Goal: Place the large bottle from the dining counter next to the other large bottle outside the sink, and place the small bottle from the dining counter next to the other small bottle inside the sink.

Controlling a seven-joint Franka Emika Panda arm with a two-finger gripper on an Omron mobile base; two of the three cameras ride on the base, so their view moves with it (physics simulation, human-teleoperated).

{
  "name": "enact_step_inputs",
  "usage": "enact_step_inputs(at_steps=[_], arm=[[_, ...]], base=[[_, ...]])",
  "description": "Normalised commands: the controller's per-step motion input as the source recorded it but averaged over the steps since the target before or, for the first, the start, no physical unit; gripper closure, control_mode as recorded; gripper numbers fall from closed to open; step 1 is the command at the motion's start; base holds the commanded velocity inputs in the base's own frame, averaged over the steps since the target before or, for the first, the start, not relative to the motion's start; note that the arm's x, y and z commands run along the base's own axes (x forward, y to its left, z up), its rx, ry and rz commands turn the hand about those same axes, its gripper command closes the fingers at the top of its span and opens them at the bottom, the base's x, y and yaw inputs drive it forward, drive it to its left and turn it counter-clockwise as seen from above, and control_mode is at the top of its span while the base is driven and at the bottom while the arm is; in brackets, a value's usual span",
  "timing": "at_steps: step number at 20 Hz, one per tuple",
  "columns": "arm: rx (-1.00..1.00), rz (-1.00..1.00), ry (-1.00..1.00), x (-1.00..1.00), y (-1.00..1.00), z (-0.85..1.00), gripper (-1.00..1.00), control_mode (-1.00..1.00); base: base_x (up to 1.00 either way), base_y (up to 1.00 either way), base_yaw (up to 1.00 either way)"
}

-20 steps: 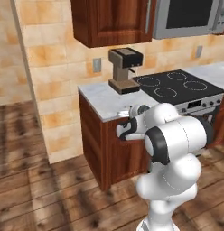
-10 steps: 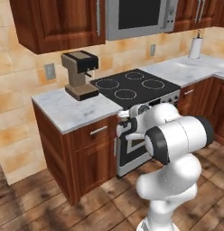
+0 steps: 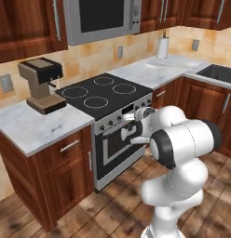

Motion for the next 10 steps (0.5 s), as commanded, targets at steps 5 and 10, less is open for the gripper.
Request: enact_step_inputs(at_steps=[5,10], arm=[[0.00,0.00,0.00,0.00,0.00,0.00,1.00,1.00],[0.00,0.00,0.00,0.00,0.00,0.00,1.00,1.00]], base=[[0.56,-0.37,-0.27],[0.69,-0.32,-0.26]])
